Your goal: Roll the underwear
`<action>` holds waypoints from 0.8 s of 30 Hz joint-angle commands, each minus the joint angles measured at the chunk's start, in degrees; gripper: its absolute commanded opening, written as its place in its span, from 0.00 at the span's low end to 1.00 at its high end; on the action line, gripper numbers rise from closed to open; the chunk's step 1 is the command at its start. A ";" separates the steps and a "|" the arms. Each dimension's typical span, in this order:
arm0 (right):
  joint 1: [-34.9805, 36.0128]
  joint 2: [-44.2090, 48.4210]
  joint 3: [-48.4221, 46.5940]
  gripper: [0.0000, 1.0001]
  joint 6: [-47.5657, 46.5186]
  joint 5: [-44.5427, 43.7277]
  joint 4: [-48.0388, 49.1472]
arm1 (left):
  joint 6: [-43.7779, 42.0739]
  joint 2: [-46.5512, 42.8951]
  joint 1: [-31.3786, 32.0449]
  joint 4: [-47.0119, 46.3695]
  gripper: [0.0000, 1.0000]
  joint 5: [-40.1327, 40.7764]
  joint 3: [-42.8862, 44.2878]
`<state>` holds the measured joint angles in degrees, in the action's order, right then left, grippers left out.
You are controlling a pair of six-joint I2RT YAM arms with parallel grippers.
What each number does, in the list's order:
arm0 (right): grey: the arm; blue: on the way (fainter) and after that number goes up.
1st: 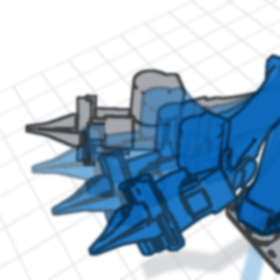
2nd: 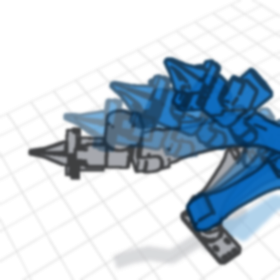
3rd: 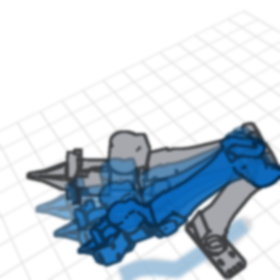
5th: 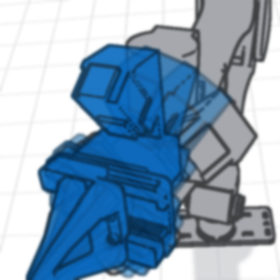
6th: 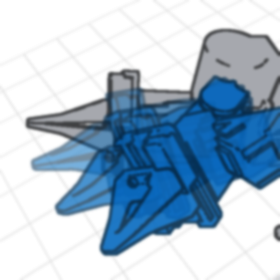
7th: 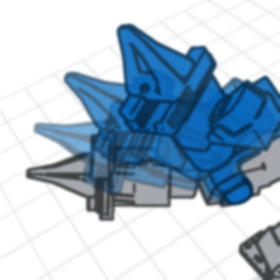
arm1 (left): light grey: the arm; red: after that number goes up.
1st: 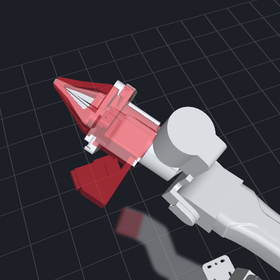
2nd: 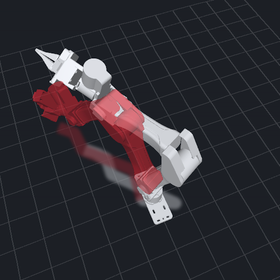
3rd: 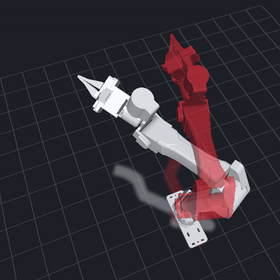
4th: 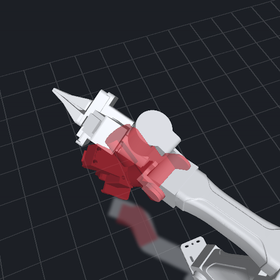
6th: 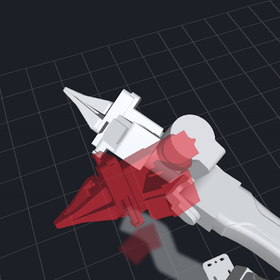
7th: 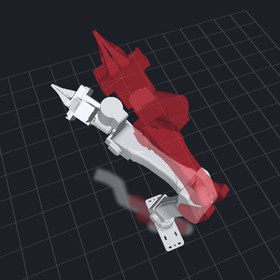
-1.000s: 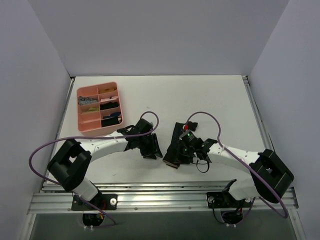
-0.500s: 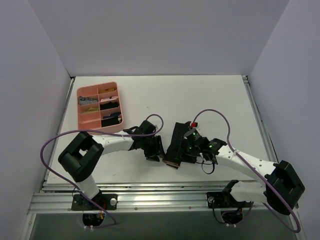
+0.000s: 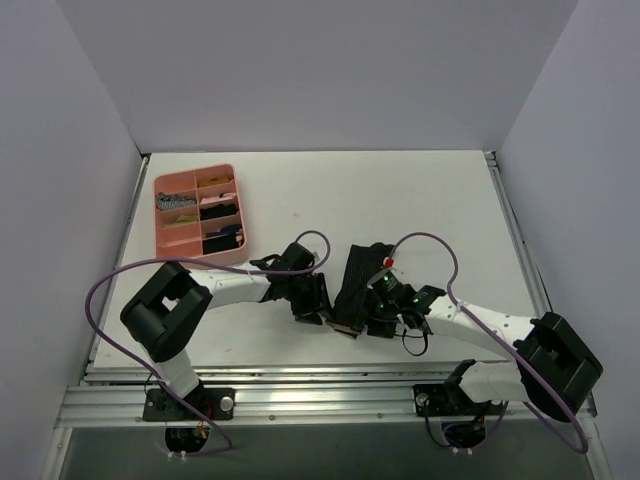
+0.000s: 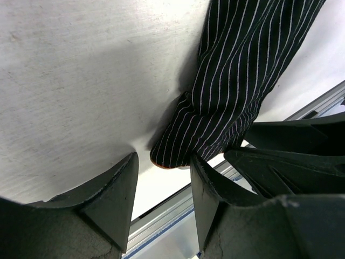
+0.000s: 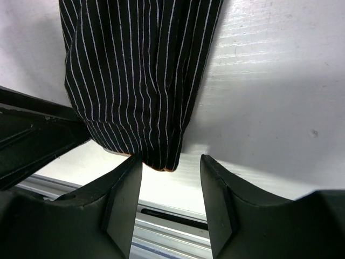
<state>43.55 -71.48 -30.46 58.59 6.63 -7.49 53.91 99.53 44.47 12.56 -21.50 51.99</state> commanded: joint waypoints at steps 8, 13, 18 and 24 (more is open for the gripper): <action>0.04 0.38 5.13 0.43 1.27 -0.22 5.55 | 2.42 -4.86 2.73 4.32 0.52 5.94 -2.85; 0.13 0.73 8.74 0.29 0.48 1.80 10.64 | 3.48 -10.13 1.33 6.52 0.54 7.70 -4.26; -0.04 4.15 11.21 0.11 -0.84 3.47 11.18 | 1.20 -9.70 -1.75 0.64 0.61 1.73 -4.18; -1.36 6.80 13.75 0.04 -2.16 5.66 11.35 | -1.08 -5.05 -1.84 -3.59 0.65 -3.90 -1.71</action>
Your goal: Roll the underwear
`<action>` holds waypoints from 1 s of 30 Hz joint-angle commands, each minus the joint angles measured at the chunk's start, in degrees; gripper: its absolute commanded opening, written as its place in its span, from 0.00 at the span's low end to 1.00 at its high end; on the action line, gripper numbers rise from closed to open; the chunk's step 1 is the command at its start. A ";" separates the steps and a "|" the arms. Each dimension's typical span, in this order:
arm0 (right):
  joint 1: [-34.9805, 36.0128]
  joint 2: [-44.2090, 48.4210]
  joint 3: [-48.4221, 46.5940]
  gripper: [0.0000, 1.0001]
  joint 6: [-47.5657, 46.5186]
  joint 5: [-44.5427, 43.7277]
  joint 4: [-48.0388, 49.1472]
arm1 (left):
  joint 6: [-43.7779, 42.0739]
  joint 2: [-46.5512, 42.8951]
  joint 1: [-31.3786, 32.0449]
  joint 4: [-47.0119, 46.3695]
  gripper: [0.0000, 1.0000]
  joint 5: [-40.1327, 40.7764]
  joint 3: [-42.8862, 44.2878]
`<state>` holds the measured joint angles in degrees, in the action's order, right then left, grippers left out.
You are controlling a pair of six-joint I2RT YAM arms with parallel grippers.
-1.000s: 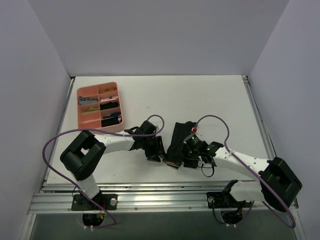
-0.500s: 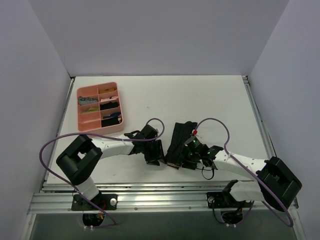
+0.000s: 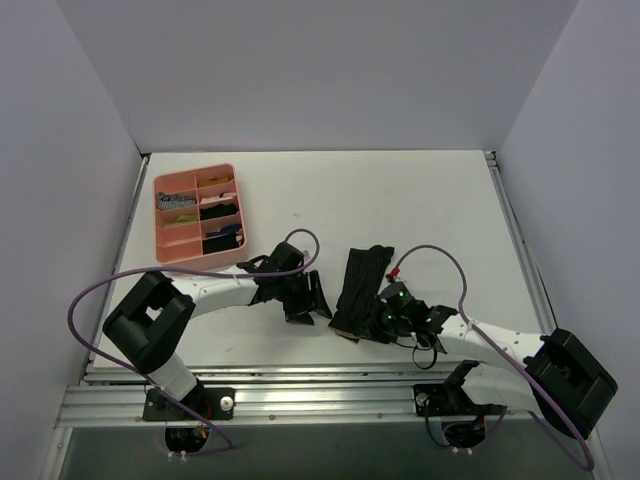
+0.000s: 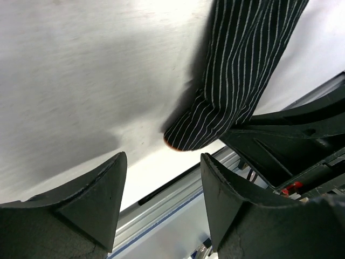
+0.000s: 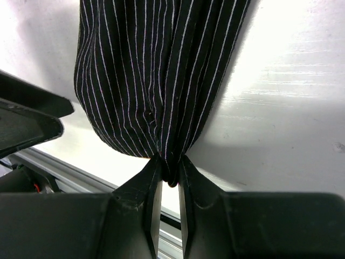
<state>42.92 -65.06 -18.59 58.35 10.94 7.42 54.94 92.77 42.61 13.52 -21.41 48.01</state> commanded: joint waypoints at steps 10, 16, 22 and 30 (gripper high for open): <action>-1.61 -0.33 3.03 0.03 -2.71 3.03 -2.76 | -3.78 7.86 0.28 -19.23 0.67 -12.34 -1.60; -1.70 0.19 2.86 0.04 -2.27 3.12 -3.29 | -3.87 9.88 0.37 -26.09 0.67 -14.71 -5.20; -2.31 0.20 2.33 0.04 -2.71 3.74 -3.82 | -4.84 14.01 0.72 -26.88 0.65 -15.15 -5.56; -2.93 -0.16 2.59 0.05 -3.24 4.70 -3.64 | -3.61 15.24 0.90 -28.90 0.50 -14.71 -6.52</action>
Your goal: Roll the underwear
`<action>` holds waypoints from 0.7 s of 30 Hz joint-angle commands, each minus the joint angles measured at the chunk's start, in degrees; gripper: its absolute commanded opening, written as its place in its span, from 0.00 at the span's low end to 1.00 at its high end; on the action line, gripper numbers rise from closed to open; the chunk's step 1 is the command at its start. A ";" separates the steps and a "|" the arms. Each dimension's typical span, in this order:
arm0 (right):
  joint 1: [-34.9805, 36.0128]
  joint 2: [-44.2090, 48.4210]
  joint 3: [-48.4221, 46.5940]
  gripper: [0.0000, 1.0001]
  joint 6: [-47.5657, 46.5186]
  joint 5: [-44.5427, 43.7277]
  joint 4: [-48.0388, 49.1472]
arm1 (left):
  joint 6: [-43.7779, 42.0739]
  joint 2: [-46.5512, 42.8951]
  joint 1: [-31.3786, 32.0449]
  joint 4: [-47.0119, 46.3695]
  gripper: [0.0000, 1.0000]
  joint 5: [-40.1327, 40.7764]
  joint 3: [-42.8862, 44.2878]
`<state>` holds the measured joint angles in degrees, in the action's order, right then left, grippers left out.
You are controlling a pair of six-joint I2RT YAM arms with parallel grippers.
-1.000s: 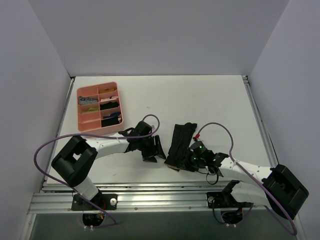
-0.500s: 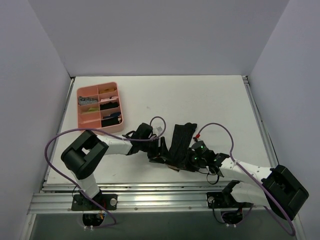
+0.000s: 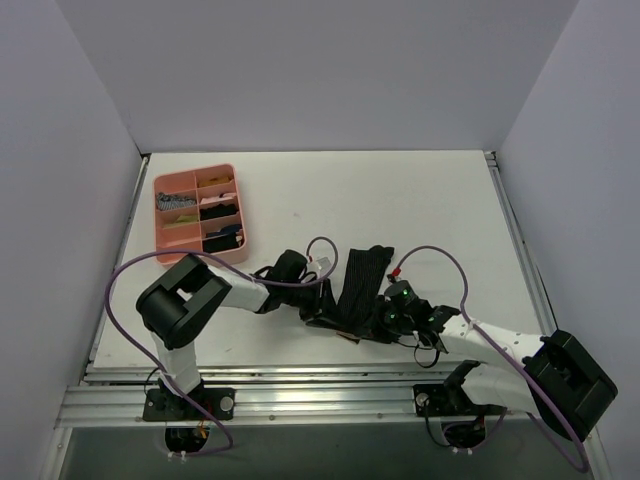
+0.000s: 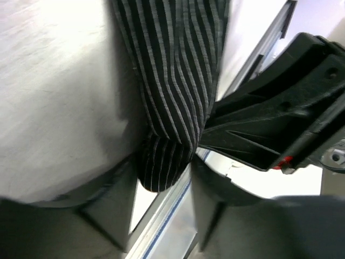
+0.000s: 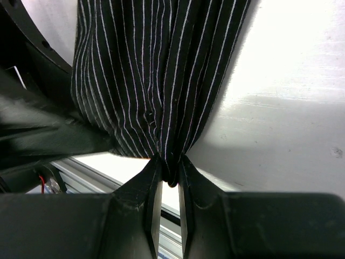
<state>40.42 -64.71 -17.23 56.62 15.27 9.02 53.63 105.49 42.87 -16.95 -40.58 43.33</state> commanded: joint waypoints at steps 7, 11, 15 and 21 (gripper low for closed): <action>-0.35 1.42 -5.25 0.21 -4.23 -3.04 -14.18 | -0.10 1.56 0.72 6.04 0.07 4.81 -0.62; 0.44 4.32 -12.19 0.37 -6.78 -9.28 -22.62 | 0.16 -0.11 0.63 10.70 0.02 4.63 0.87; 3.33 4.68 -17.47 0.49 -9.15 -19.11 -27.30 | 0.86 -1.34 0.02 17.20 0.02 3.23 2.72; 13.70 -1.81 -25.91 0.50 -16.96 -29.92 -26.94 | 3.85 -0.73 -1.82 21.24 0.02 -1.61 4.30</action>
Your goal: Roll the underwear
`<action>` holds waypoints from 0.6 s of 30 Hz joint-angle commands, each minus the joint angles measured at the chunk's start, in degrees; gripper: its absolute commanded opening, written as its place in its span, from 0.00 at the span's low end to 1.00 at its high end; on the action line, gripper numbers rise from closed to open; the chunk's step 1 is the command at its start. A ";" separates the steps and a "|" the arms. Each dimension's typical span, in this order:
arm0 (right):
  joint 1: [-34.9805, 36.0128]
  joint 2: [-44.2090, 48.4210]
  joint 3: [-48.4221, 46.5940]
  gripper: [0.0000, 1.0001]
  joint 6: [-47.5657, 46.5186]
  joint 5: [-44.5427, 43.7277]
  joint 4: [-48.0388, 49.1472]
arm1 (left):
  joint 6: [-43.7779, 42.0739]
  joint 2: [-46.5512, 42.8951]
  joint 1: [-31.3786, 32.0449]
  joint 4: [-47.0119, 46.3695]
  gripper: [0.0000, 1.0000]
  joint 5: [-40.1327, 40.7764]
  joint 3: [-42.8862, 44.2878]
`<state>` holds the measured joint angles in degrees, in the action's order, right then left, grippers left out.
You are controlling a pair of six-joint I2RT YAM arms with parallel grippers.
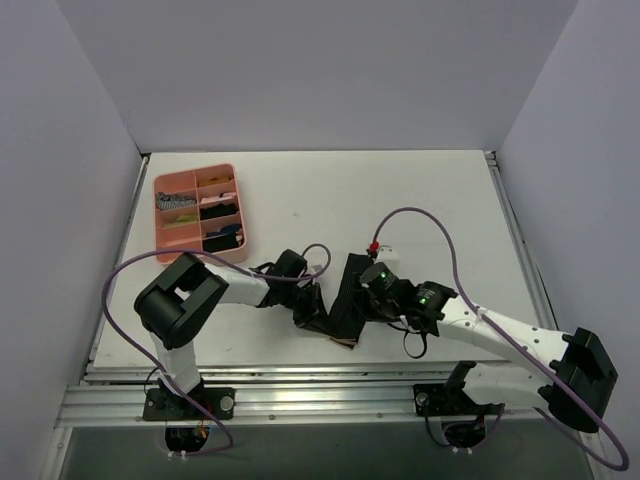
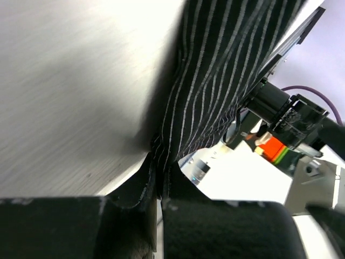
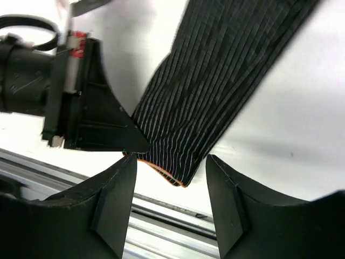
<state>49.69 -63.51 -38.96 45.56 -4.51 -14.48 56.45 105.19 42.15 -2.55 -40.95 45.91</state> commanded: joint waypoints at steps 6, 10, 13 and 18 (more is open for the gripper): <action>17.62 -7.94 -6.74 0.48 -8.55 -19.21 -2.92 | 5.07 1.86 -3.30 9.67 0.02 -6.59 4.45; 24.65 -11.63 -7.80 0.49 -11.27 -21.85 -2.66 | 7.01 2.30 -4.53 10.45 0.02 -8.44 5.24; 27.47 -14.45 -8.85 0.50 -12.77 -23.26 -2.57 | 7.80 3.09 -5.24 10.63 0.02 -10.37 5.33; 29.67 -21.55 -12.98 0.52 -13.39 -27.21 -6.34 | 7.37 4.15 -6.55 14.66 0.02 -13.54 5.42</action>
<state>78.32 -81.76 -48.51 33.65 -25.34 -16.80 62.76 107.83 36.69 6.81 -51.05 50.41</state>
